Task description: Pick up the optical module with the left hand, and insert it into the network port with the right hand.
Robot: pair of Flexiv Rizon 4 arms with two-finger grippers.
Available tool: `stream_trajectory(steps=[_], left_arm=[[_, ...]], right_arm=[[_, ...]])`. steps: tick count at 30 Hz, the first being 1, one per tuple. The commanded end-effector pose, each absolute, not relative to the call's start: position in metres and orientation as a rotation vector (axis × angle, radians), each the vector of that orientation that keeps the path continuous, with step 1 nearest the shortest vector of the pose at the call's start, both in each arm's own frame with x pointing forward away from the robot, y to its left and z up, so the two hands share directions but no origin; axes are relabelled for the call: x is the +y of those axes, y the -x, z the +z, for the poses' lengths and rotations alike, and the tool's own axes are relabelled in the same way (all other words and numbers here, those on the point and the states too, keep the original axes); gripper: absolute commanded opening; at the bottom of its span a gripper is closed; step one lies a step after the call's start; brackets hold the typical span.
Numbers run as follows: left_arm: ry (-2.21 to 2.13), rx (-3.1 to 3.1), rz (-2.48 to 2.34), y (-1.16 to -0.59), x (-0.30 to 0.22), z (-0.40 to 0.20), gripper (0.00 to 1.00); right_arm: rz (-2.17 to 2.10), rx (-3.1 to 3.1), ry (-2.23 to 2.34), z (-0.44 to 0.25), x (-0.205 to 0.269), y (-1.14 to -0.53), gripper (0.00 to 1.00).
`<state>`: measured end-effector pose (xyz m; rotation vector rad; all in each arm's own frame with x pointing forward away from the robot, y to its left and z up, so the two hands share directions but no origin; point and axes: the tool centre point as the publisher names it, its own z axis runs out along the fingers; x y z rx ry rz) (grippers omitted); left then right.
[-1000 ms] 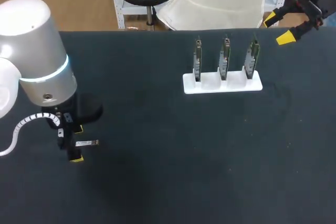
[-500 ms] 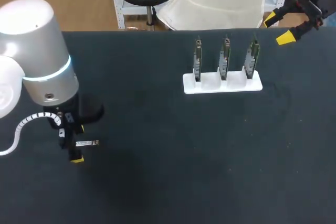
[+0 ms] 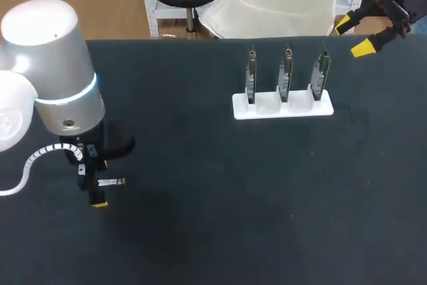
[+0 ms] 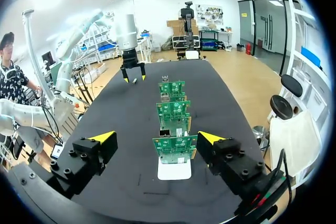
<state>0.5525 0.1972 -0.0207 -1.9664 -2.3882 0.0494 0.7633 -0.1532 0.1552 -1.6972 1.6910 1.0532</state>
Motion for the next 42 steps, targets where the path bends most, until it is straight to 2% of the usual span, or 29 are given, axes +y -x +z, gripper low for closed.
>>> stream_trajectory(steps=[1,2,24,34,42], left_arm=[[1.962,-2.396,0.037,-0.550,0.195,-0.032,0.20],[1.959,-2.398,0.039,-0.550,0.195,-0.033,0.00],[1.946,-2.457,0.051,-0.558,0.191,-0.025,0.00],[1.991,-2.761,0.046,-0.623,0.170,0.037,0.00],[2.041,-3.092,0.168,-0.692,0.142,0.112,0.00]], right_arm=[[1.049,1.690,1.695,0.155,-0.153,-0.762,1.00],[1.049,1.690,1.695,0.155,-0.153,-0.762,1.00],[1.049,1.690,1.695,0.155,-0.153,-0.762,1.00],[1.049,1.690,1.695,0.155,-0.153,-0.762,1.00],[1.049,1.690,1.695,0.155,-0.153,-0.762,1.00]])
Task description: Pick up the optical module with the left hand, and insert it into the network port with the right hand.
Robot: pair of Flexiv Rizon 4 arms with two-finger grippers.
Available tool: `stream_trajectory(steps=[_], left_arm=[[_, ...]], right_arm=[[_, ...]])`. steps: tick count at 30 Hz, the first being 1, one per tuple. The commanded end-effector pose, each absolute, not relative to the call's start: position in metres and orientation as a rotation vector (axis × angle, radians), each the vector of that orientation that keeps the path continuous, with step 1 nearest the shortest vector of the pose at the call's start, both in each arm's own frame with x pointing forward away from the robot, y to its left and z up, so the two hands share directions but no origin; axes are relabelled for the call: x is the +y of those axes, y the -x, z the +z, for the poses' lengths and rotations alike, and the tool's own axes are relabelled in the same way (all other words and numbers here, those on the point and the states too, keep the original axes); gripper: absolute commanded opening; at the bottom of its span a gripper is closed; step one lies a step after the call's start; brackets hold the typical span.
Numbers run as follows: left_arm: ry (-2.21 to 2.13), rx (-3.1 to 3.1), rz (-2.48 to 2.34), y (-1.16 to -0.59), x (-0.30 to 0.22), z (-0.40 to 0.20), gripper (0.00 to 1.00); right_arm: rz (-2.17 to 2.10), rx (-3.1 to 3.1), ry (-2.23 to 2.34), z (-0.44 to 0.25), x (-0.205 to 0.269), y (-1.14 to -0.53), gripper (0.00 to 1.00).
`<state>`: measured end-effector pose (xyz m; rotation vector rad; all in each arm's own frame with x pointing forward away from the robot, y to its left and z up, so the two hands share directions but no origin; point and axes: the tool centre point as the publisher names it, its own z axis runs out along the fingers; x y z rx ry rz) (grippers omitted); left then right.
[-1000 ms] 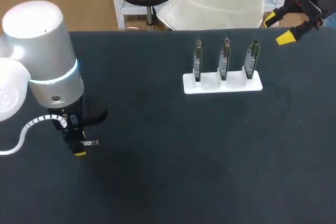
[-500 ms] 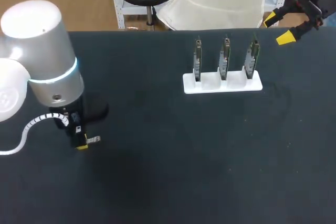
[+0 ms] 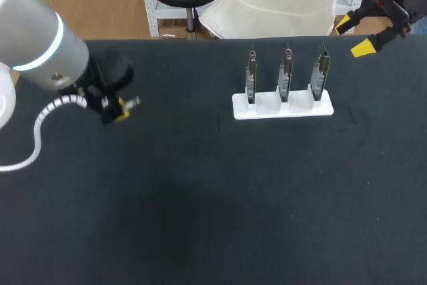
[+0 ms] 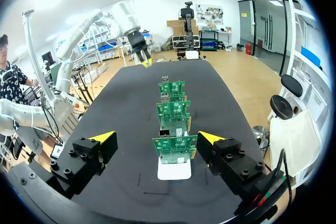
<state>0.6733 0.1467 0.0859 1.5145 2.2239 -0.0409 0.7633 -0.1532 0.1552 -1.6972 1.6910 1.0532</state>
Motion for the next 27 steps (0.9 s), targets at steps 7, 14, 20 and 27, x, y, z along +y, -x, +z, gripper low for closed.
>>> stream_trajectory(steps=[7,14,20,27], left_arm=[[-1.270,1.906,-0.281,-0.745,0.090,0.176,0.00],[-1.194,1.640,-0.451,-0.780,0.026,0.232,0.00],[-1.205,1.459,-0.597,-0.797,-0.036,0.260,0.00],[-1.241,1.330,-0.765,-0.806,-0.106,0.269,0.00]], right_arm=[[1.049,1.690,1.695,0.155,-0.153,-0.762,1.00],[1.049,1.690,1.695,0.155,-0.153,-0.762,1.00],[1.049,1.690,1.695,0.155,-0.153,-0.762,1.00],[1.049,1.690,1.695,0.155,-0.153,-0.762,1.00]])
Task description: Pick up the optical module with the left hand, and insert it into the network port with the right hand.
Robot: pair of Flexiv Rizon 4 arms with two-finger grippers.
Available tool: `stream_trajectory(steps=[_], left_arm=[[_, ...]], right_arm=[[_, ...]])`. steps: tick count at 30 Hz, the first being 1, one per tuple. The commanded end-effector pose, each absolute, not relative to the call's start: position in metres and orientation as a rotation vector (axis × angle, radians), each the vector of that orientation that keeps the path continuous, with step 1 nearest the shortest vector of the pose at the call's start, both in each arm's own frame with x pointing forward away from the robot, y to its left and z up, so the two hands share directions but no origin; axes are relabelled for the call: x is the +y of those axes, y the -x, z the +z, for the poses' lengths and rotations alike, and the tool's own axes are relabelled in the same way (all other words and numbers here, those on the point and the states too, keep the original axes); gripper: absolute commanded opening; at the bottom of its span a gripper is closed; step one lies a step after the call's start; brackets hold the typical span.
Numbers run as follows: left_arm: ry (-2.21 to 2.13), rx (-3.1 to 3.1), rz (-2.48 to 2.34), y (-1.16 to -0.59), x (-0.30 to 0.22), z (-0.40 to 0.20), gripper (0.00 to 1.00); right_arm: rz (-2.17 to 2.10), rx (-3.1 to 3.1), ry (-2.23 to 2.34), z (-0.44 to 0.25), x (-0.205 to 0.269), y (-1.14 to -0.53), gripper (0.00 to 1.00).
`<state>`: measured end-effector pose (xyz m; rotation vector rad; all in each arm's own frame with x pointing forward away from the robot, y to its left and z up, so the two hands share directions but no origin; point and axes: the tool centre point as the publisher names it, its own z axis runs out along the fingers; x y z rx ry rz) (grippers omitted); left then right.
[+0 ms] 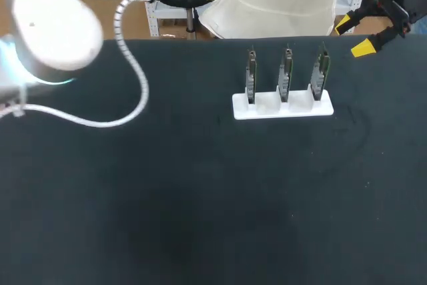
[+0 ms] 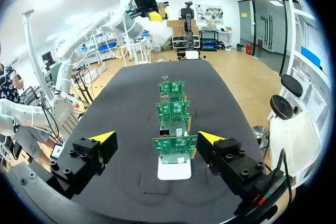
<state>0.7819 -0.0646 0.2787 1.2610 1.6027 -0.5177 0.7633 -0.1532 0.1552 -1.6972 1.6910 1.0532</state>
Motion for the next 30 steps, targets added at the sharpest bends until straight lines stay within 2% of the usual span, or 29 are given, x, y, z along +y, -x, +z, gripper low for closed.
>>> stream_trajectory(steps=[1,18,30], left_arm=[[-1.242,1.315,-0.789,-0.806,-0.114,0.270,0.00],[-1.245,1.162,-1.068,-0.794,-0.210,0.268,0.00],[-1.251,1.174,-1.130,-0.782,-0.239,0.256,0.00]], right_arm=[[1.049,1.690,1.695,0.155,-0.153,-0.762,1.00],[1.049,1.690,1.695,0.155,-0.153,-0.762,1.00],[1.049,1.690,1.695,0.155,-0.153,-0.762,1.00]])
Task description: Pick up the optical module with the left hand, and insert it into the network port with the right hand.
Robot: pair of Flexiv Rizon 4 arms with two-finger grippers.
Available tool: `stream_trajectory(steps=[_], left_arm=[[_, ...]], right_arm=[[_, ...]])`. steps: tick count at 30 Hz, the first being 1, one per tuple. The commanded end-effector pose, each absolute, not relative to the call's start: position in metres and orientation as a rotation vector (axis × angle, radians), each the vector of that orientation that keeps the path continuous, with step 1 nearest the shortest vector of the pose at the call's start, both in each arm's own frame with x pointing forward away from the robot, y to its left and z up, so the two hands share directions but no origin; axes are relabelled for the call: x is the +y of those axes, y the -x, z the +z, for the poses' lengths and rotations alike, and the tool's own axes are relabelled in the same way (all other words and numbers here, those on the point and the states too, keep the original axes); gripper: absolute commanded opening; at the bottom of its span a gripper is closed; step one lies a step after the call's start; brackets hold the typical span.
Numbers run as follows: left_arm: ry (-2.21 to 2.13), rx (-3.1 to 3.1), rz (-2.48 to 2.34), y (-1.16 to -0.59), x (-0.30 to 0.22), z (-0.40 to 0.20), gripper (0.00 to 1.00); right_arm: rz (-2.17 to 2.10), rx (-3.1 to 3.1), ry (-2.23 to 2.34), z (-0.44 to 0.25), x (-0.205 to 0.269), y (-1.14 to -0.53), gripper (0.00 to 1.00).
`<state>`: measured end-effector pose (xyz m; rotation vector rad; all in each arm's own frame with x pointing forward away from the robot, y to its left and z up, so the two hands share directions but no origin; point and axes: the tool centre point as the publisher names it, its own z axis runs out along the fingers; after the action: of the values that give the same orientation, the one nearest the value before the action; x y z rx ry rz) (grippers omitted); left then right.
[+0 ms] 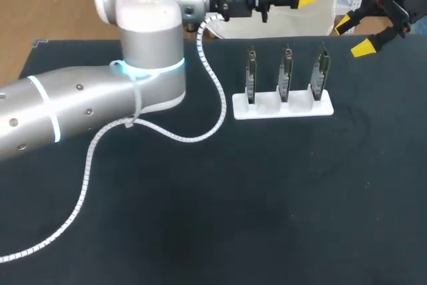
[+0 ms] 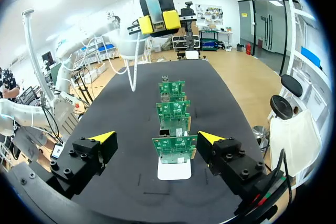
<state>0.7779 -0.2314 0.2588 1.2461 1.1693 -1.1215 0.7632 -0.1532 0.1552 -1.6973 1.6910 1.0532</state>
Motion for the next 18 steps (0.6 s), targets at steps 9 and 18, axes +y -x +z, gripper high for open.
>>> stream_trajectory(steps=[9,18], left_arm=[[-1.256,1.216,-1.137,-0.778,-0.249,0.240,0.00],[-1.241,1.241,-1.138,-0.777,-0.256,0.221,0.00]], right_arm=[[1.049,1.690,1.695,0.155,-0.153,-0.762,1.00],[1.049,1.690,1.695,0.155,-0.153,-0.762,1.00]])
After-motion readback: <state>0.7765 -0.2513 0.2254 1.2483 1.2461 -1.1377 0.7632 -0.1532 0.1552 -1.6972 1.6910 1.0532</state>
